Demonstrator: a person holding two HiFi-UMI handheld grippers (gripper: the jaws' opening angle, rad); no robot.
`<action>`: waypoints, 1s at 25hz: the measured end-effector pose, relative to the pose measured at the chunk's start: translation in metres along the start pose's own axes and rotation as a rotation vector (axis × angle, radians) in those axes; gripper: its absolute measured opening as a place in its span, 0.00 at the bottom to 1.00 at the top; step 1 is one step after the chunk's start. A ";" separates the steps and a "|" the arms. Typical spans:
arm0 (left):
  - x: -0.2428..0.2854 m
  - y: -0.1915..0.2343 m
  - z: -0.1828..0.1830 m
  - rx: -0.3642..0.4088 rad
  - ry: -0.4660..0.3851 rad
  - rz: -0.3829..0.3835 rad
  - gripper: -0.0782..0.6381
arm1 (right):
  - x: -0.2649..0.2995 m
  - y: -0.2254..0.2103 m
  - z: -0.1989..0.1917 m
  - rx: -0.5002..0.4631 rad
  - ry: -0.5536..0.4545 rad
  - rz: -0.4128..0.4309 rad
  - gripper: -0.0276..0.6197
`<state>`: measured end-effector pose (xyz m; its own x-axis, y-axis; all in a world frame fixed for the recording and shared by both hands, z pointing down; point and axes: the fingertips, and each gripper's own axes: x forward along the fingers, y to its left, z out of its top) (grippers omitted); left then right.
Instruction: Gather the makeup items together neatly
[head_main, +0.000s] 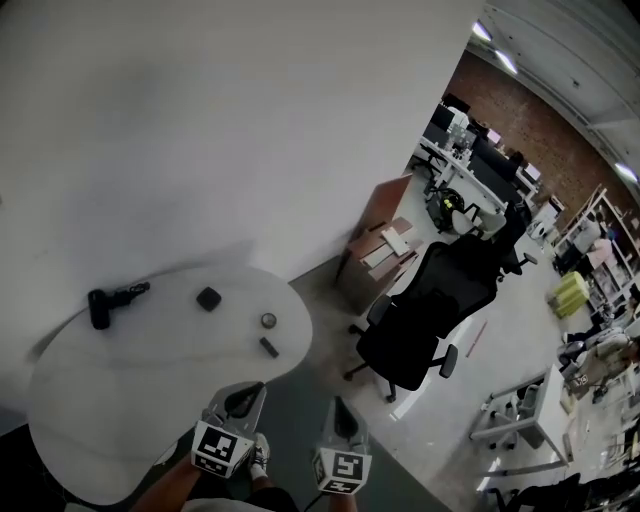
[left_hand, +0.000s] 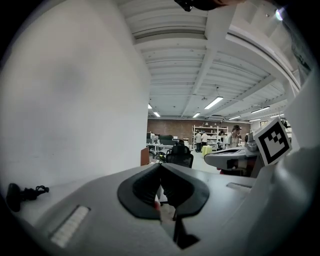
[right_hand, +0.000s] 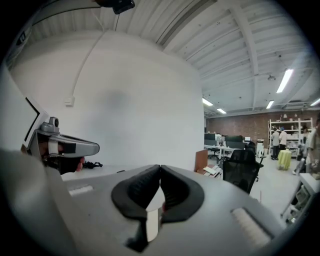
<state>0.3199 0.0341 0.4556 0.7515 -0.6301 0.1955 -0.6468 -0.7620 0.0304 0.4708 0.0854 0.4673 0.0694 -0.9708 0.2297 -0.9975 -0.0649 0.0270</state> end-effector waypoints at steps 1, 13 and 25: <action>0.011 0.004 -0.003 -0.012 0.008 0.003 0.12 | 0.012 -0.004 0.000 -0.006 0.003 0.010 0.05; 0.102 0.045 -0.058 -0.052 0.142 0.044 0.12 | 0.115 -0.028 -0.046 0.031 0.150 0.098 0.05; 0.155 0.065 -0.146 -0.040 0.383 -0.016 0.39 | 0.169 -0.041 -0.092 0.097 0.251 0.114 0.05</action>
<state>0.3757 -0.0912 0.6310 0.6631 -0.5111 0.5469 -0.6459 -0.7600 0.0729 0.5243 -0.0546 0.5941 -0.0551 -0.8865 0.4595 -0.9946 0.0083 -0.1031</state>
